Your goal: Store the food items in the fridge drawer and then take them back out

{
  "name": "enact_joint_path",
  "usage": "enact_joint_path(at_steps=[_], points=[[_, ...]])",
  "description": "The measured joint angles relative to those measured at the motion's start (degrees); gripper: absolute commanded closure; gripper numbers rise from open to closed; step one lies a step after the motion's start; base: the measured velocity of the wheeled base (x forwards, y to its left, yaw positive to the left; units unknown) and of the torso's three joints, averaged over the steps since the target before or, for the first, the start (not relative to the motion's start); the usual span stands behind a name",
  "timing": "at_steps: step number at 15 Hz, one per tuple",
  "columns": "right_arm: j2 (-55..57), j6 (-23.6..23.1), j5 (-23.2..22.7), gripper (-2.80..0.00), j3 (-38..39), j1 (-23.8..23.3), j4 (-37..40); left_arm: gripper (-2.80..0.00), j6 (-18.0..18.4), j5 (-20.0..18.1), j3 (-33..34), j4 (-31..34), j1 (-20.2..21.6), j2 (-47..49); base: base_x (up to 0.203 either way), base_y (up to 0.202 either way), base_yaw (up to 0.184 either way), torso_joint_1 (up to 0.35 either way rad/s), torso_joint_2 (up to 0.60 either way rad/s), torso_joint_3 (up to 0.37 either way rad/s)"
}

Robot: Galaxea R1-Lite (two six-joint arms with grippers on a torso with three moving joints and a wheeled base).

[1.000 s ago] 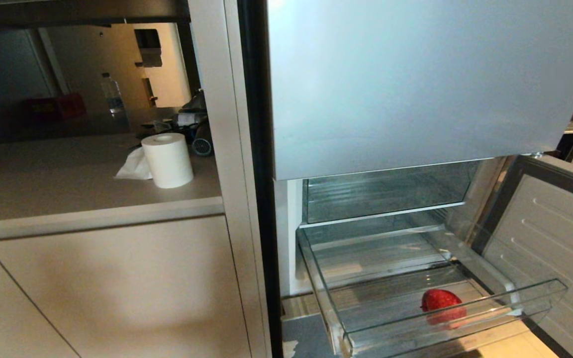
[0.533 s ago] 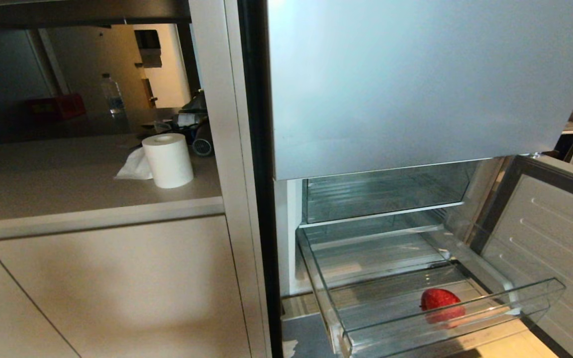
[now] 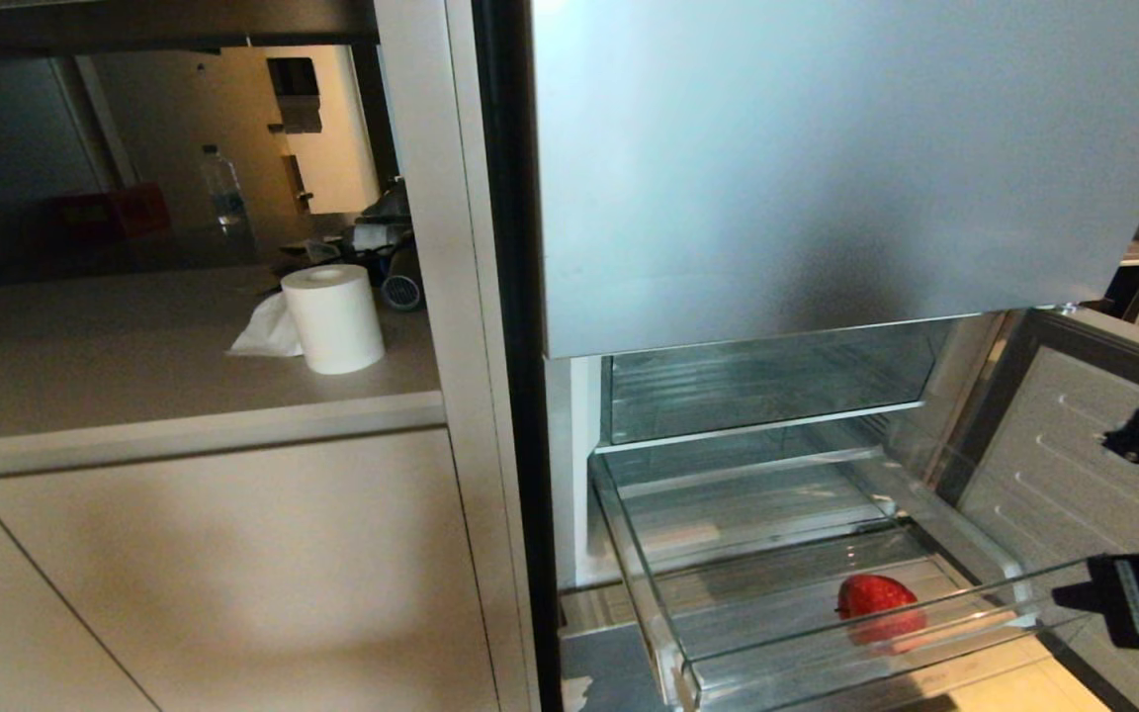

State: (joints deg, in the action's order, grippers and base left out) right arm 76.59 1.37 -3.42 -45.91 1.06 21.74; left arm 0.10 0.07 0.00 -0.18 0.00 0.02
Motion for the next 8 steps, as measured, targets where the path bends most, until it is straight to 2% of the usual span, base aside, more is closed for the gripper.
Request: enact_joint_path(at_steps=[4,8], points=[[15.0,1.9,-0.2,0.00,-8.0,2.5,0.9,0.00,0.0,0.0,0.0,0.0,0.0,0.0,0.000,0.000,0.000,0.000,0.00,0.000],[23.7,3.5,0.3,0.00,-15.3,4.8,1.3,0.00,0.0,0.0,0.0,0.0,0.0,0.0,0.000,0.000,0.000,0.000,0.00,0.000]])
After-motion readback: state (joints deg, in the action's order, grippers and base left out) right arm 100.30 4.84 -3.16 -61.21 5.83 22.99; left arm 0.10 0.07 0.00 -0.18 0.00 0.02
